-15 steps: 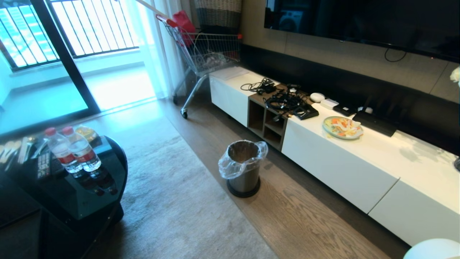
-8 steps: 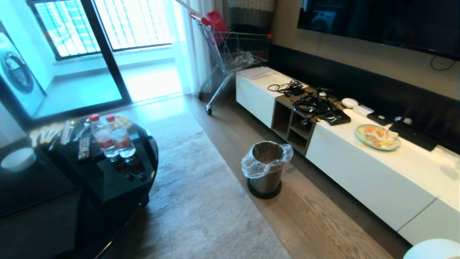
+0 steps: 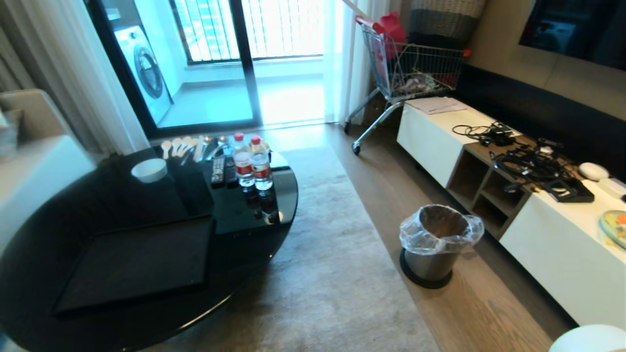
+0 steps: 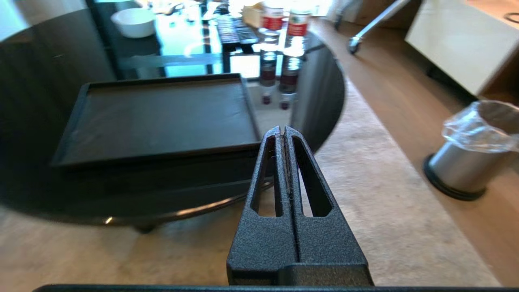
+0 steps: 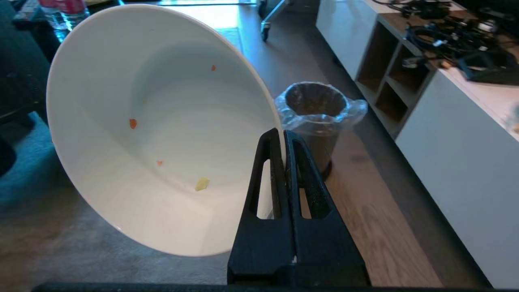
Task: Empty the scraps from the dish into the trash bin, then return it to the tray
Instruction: Put the bowl back to the table
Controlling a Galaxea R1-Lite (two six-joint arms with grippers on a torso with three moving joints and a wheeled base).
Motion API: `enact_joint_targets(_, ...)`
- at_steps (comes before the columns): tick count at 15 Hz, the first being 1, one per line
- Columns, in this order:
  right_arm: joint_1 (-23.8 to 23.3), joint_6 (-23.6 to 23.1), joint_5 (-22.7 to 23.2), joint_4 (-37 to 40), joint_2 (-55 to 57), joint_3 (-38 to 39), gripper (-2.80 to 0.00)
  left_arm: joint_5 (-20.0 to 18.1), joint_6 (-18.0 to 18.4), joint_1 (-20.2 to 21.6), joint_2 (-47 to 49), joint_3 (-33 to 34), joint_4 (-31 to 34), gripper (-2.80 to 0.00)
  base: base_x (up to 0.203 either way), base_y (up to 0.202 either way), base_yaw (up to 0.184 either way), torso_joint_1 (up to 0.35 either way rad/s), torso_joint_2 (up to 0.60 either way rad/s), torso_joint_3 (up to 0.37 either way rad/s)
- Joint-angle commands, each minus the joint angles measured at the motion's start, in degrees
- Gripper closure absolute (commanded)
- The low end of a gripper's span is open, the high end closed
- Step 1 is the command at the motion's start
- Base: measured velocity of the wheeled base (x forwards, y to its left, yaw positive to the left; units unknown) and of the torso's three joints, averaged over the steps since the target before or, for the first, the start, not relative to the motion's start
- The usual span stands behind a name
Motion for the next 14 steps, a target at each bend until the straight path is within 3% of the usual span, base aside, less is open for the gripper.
enact_joint_targets(1,0.0,-0.1,0.0,0.0,0.1,0.0,0.00,0.0,0.0,0.0,0.0,0.0,0.0,0.00,0.000,-0.011,0.167,0.003,0.00,0.003)
enact_joint_targets(14,0.0,-0.2,0.1,-0.1,0.1,0.0,0.00,0.0,0.0,0.0,0.0,0.0,0.0,0.00,-0.001,-0.011,0.170,0.002,0.00,0.005)
